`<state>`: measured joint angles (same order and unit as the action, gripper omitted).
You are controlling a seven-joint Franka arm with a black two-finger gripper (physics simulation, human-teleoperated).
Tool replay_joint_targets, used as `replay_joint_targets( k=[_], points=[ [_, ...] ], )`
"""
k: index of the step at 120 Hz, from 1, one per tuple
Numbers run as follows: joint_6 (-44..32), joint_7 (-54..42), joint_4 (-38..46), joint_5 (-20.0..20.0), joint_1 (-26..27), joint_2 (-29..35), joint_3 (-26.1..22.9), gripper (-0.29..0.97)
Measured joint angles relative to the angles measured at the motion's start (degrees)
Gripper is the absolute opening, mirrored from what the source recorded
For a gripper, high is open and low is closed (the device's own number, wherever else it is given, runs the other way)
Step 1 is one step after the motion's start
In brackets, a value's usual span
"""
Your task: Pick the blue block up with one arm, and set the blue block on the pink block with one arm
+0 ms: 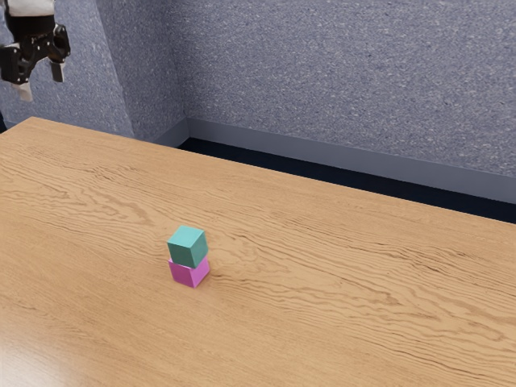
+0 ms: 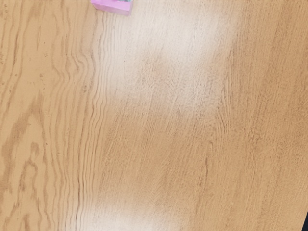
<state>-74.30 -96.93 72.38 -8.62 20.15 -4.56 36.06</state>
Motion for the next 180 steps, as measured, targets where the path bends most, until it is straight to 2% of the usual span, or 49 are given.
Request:
replay_joint_targets(
  k=[11,19,85,180],
  points=[
    [-1.79,2.06,0.13,0.62,4.94,-0.77,0.32,0.68],
    [-2.67,3.38,0.14,0.84,6.42,-0.91,0.36,0.68],
    [-4.80,10.12,0.15,1.16,5.53,-0.92,0.41,0.68],
    [-4.94,13.44,0.15,1.18,5.51,-0.92,0.41,0.68]
  ],
)
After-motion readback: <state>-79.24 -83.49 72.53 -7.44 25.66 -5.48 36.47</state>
